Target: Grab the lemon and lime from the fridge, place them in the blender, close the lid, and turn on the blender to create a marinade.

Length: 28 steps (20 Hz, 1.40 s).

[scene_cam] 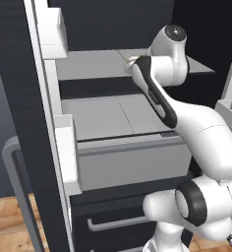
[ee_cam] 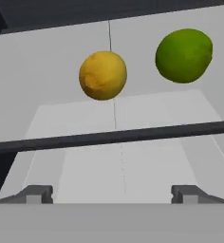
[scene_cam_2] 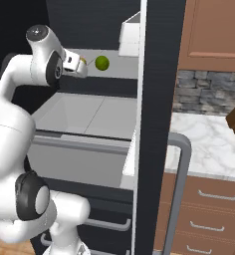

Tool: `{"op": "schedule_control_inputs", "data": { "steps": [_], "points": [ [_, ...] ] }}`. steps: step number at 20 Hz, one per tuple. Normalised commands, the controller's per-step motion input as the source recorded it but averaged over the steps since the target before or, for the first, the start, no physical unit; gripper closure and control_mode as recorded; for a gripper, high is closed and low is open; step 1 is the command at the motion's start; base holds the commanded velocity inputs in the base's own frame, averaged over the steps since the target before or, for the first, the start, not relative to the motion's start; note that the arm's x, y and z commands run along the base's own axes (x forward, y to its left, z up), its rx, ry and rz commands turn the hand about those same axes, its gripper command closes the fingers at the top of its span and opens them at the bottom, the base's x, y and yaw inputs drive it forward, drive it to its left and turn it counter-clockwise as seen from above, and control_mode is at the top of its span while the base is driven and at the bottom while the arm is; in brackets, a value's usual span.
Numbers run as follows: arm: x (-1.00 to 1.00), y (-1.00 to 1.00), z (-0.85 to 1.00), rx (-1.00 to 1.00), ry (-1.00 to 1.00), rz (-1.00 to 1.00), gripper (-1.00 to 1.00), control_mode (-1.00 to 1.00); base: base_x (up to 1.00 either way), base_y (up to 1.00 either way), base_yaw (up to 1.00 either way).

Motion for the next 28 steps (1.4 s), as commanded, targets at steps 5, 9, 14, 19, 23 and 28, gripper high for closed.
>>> {"op": "schedule_control_inputs", "data": {
  "steps": [5, 9, 14, 19, 23, 28],
  "points": [
    [0.63, 0.15, 0.00, 0.00, 0.00, -0.11, -1.00, -1.00, 0.00, 0.00, 0.00],
    [0.63, 0.02, 0.00, 0.00, 0.02, -0.03, -1.00, -1.00, 0.00, 0.00, 0.00],
    [0.57, 0.00, 0.00, 0.00, 0.03, 0.00, -1.00, -1.00, 0.00, 0.00, 0.00],
    [0.49, 0.00, -0.01, 0.00, 0.02, 0.00, -1.00, -1.00, 0.00, 0.00, 0.00],
    [0.45, 0.00, -0.04, 0.00, 0.01, 0.00, -1.00, -1.00, 0.00, 0.00, 0.00],
    [0.38, 0.00, -0.14, 0.00, 0.02, 0.00, -1.00, -1.00, 0.00, 0.00, 0.00]
  ]
}}
